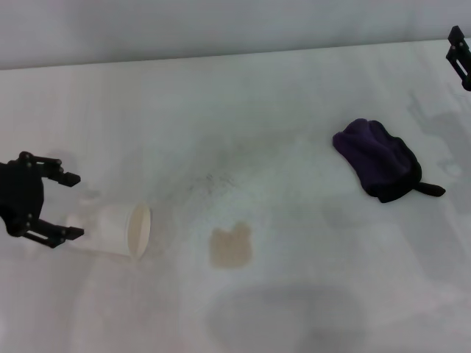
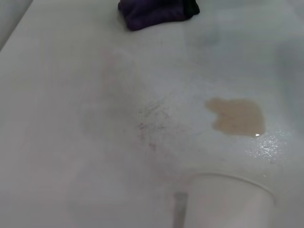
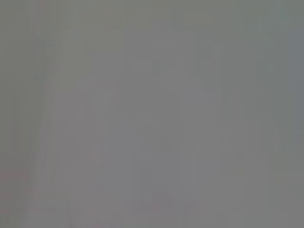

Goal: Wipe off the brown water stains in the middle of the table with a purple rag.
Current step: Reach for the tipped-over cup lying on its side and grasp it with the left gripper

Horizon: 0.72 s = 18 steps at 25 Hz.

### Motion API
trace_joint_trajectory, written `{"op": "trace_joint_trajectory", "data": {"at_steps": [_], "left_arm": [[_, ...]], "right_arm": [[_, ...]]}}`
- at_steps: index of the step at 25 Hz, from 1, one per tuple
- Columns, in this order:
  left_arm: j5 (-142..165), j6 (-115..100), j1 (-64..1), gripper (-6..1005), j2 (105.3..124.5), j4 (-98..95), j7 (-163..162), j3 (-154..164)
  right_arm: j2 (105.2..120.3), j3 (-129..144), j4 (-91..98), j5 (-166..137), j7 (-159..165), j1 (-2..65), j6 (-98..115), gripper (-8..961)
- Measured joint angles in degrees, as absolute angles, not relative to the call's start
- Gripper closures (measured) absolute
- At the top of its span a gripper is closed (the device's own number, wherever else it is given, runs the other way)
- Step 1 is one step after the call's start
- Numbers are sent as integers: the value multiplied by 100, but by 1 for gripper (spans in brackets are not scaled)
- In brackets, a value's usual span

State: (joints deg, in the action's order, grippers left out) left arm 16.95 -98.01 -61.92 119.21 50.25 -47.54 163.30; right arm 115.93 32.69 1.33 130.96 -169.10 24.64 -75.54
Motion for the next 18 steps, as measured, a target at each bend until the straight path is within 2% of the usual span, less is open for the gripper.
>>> {"op": "trace_joint_trajectory", "data": {"at_steps": [18], "left_arm": [[2393, -8163, -6312, 163, 11909, 3240, -4623, 16321]], "right_arm": [[11584, 3269, 137, 13096, -16910, 2334, -7826, 175]]}}
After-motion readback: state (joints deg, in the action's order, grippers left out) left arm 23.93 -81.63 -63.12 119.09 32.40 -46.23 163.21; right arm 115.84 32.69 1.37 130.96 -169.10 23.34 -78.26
